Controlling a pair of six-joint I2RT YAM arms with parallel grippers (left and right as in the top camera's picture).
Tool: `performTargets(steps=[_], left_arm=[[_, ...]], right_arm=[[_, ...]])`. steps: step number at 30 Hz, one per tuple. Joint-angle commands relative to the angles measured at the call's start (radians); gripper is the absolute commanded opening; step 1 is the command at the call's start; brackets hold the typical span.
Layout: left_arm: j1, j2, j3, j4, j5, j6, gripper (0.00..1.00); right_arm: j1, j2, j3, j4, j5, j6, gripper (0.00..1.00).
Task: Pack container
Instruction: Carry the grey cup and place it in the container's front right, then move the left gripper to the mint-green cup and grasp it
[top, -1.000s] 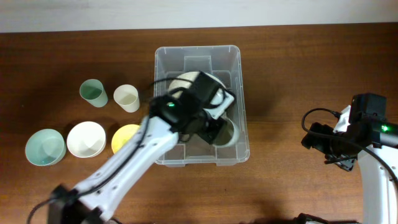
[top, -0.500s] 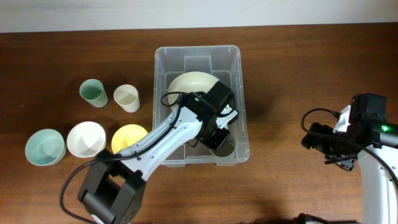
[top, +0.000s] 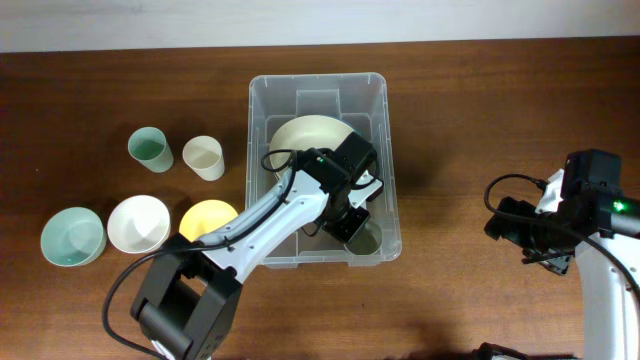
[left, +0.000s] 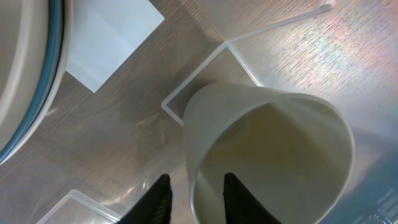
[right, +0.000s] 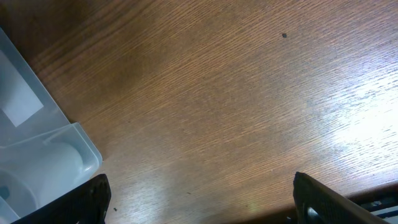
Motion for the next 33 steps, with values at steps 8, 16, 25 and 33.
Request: performTargets(steps=[8,16,25,33], left_arm=[[0.072,-0.01,0.374,-0.267,-0.13,0.059,0.55],[0.295,-0.041,0.724,-0.489,-0.278,0.059,0.59],[0.821,-0.047,0.689,-0.421,-0.241,-0.081,0.62],[1.031,0.056,0.535,-0.288,-0.165,-0.074,0.66]], right_arm=[[0.005,0.003,-0.006,-0.004,-0.002,-0.014,0.89],[0.005,0.003,-0.006,-0.003,-0.001,-0.014,0.9],[0.005,0.003,-0.006,-0.003,-0.002,-0.014,0.89],[0.005,0.003,-0.006,-0.003,-0.002,-0.013,0.9]])
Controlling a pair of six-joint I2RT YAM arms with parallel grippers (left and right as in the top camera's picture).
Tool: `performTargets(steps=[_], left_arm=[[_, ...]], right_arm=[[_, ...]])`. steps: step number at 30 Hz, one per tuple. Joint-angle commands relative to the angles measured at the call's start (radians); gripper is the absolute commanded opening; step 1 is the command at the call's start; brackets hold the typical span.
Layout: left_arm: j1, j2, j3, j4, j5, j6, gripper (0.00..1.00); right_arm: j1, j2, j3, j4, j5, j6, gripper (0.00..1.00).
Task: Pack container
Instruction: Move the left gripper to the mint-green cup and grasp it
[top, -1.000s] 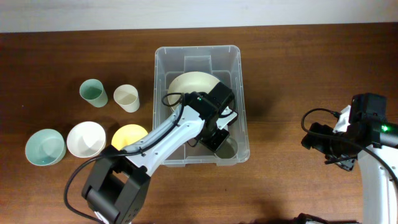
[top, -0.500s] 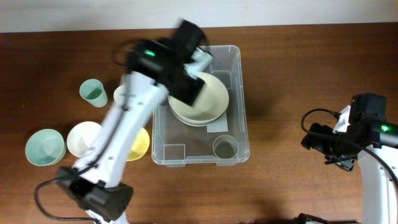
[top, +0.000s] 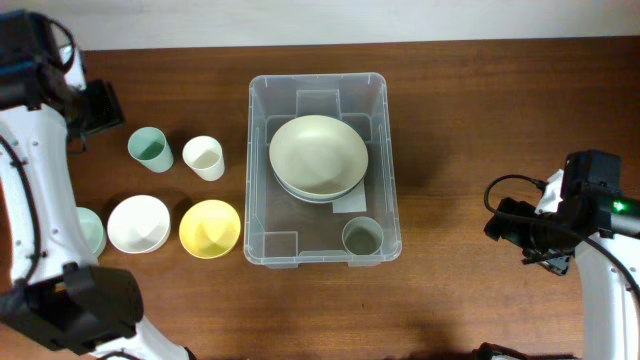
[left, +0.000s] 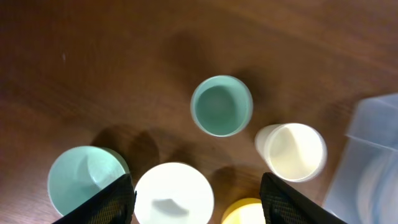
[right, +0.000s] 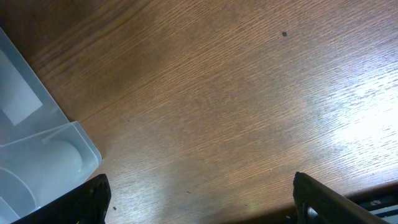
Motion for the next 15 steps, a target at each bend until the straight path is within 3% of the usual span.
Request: performTargets(steps=[1,15], left_arm=[[0.018,0.086,-0.058,0.021,0.056,-0.003,0.66],[0.008,0.355,-0.06,0.126,0.055,0.025,0.66]], right_arm=[[0.005,0.003,-0.005,0.0,-0.002,-0.01,0.9],[0.005,0.003,-0.005,0.0,-0.002,-0.01,0.9]])
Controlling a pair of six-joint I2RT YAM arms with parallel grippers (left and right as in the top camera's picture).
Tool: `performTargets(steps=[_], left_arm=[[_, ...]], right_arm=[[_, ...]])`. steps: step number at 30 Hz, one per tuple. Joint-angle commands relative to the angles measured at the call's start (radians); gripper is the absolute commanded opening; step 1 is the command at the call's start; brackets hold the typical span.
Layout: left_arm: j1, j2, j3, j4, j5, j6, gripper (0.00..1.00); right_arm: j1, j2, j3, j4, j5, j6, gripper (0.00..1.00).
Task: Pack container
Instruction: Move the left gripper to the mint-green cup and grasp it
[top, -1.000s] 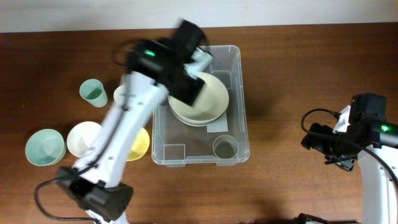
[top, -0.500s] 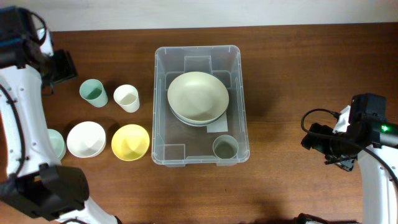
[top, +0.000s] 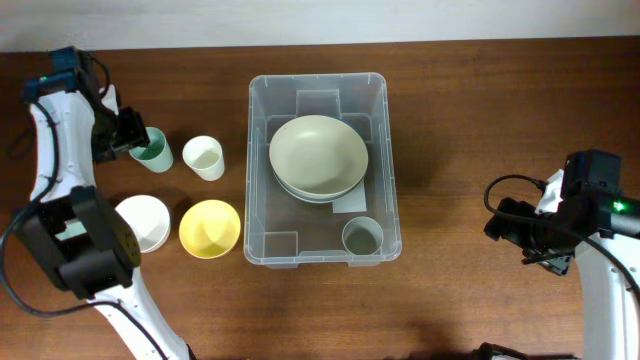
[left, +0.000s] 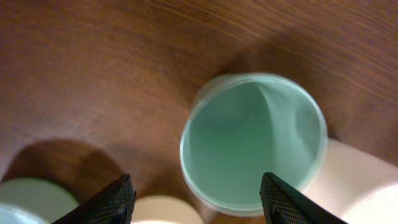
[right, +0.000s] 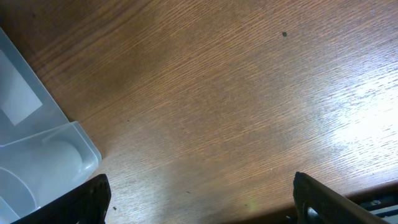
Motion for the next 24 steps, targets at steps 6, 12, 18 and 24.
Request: performTargets(steps=[6,12,18,24], left_arm=[[0.0,0.104,-0.003,0.046,0.014,0.016,0.62],[0.001,0.11,-0.003,0.035,0.014,0.016,0.16],[0.001,0.11,-0.003,0.023,0.014,0.016,0.01],[0.0,0.076,0.021,-0.029,0.014,0.016,0.0]], right_arm=[[0.005,0.003,-0.005,0.0,-0.002,-0.009,0.9],[0.005,0.003,-0.005,0.0,-0.002,-0.01,0.9],[0.005,0.003,-0.005,0.0,-0.002,-0.01,0.9],[0.005,0.003,-0.005,-0.001,-0.002,-0.01,0.9]])
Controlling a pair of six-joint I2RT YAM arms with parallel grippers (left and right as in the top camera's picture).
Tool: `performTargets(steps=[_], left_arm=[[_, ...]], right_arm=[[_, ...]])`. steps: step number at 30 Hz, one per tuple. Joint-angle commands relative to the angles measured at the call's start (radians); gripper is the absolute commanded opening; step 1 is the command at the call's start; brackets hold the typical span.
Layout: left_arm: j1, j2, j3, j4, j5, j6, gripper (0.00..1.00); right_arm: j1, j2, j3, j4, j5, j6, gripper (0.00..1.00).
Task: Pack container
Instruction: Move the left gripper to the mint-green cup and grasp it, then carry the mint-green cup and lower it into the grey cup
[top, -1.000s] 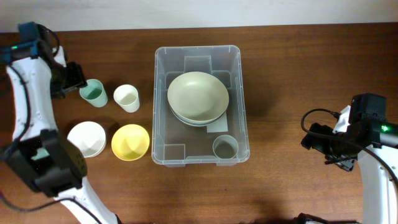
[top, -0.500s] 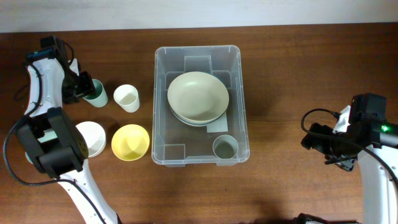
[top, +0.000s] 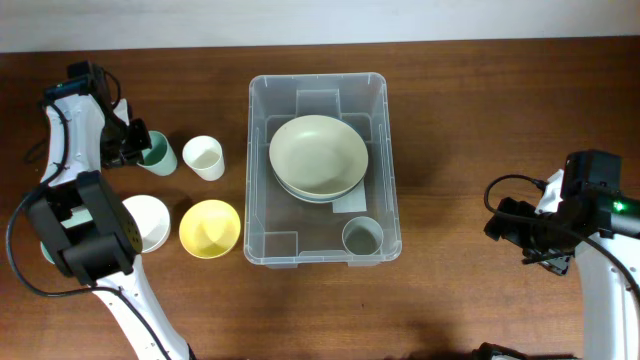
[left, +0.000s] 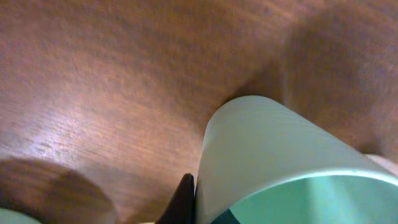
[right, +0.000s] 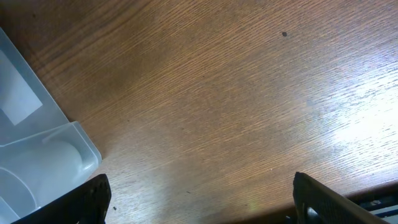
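A clear plastic container (top: 256, 170) stands mid-table. It holds stacked bowls with a cream bowl (top: 318, 152) on top, and a grey-green cup (top: 362, 237) in its front right corner. At the far left my left gripper (top: 138, 147) is shut on the wall of a teal cup (top: 158, 153). In the left wrist view one dark finger (left: 185, 198) presses the outside of the teal cup (left: 273, 155), which leans; the other finger is hidden inside it. My right gripper (right: 199, 205) hangs open over bare wood to the right of the container.
A cream cup (top: 203, 157) stands right beside the teal cup. A yellow bowl (top: 209, 227) and a white bowl (top: 142, 222) sit in front of them; my left arm covers the table further left. A container corner (right: 43, 155) shows in the right wrist view.
My left gripper was open just above the teal cup. Now it has dropped onto the cup and shut on its wall, and the cup looks tilted. The right arm has not moved.
My left gripper was inside the container with its fingers at the grey-green cup's wall. Then that cup stood alone in the front right corner and the gripper was open over the cups at the far left. It then hung over the teal cup, and now grips it.
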Motion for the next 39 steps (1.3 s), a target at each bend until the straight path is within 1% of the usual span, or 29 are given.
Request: performTargets(steps=[1,4,9,12,13,15,19,21,24,27,33,39], left_arm=[[-0.002,-0.039,0.03,-0.039,0.011,0.004,0.01],[-0.019,-0.151,0.068,-0.082,0.011,0.005,0.0],[-0.076,-0.367,0.074,-0.163,0.011,0.005,0.0],[-0.154,-0.483,0.073,-0.224,0.011,0.021,0.0],[-0.22,-0.527,0.073,-0.252,0.011,0.02,0.0],[-0.301,-0.55,0.073,-0.278,0.011,0.02,0.01],[-0.512,-0.548,0.07,-0.317,0.018,0.02,0.01],[-0.63,-0.534,0.069,-0.313,0.016,0.022,0.01],[-0.775,-0.512,0.069,-0.293,0.014,0.058,0.01],[-0.901,-0.473,0.069,-0.28,0.009,0.066,0.01],[-1.034,-0.381,0.069,-0.286,0.023,0.066,0.01],[-1.112,-0.301,0.069,-0.327,0.026,0.065,0.01]], right_arm=[[0.005,0.003,-0.005,0.0,-0.002,-0.01,0.9],[0.005,0.003,-0.005,0.0,-0.002,-0.01,0.9],[0.005,0.003,-0.005,0.001,-0.002,-0.01,0.89],[0.005,0.003,-0.005,0.004,-0.002,-0.01,0.9],[0.005,0.003,-0.005,0.004,-0.002,-0.01,0.9],[0.005,0.003,-0.005,0.004,-0.002,-0.01,0.9],[0.005,0.003,-0.005,0.004,-0.002,-0.011,0.89],[0.005,0.003,-0.005,0.004,-0.002,-0.011,0.9],[0.005,0.003,-0.005,0.003,-0.002,-0.011,0.9],[0.005,0.003,-0.005,0.004,-0.002,-0.011,0.9],[0.005,0.003,-0.005,0.003,-0.002,-0.011,0.9],[0.005,0.003,-0.005,0.004,-0.002,-0.011,0.9]])
